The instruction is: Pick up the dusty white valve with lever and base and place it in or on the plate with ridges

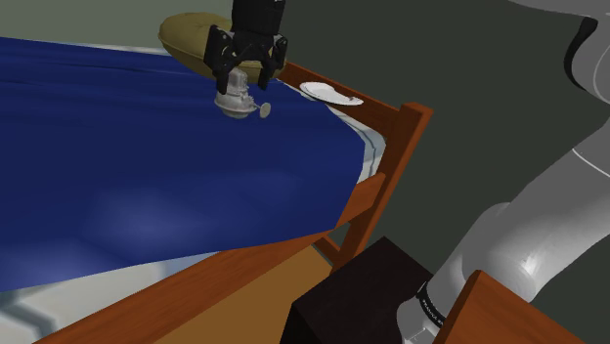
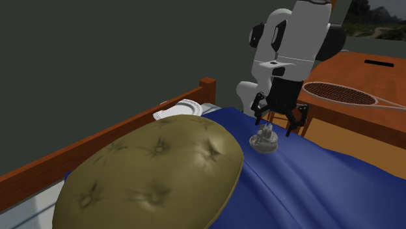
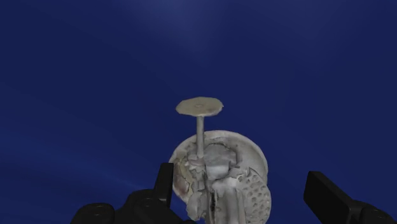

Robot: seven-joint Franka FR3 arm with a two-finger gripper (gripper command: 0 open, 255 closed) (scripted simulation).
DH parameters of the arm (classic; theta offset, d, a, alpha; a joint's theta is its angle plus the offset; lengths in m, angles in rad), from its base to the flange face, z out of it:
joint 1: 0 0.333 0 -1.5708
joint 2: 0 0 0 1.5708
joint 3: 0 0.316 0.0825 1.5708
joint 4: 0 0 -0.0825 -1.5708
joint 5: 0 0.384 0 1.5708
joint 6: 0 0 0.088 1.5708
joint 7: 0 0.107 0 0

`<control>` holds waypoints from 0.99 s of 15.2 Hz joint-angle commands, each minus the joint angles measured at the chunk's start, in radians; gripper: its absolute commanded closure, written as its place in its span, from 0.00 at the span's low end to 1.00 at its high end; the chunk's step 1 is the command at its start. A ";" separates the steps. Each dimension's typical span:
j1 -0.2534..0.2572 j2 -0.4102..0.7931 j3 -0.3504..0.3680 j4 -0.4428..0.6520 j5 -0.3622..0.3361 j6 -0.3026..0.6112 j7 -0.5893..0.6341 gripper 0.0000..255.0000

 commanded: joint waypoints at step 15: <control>0.000 0.003 0.000 0.001 -0.001 0.002 0.001 1.00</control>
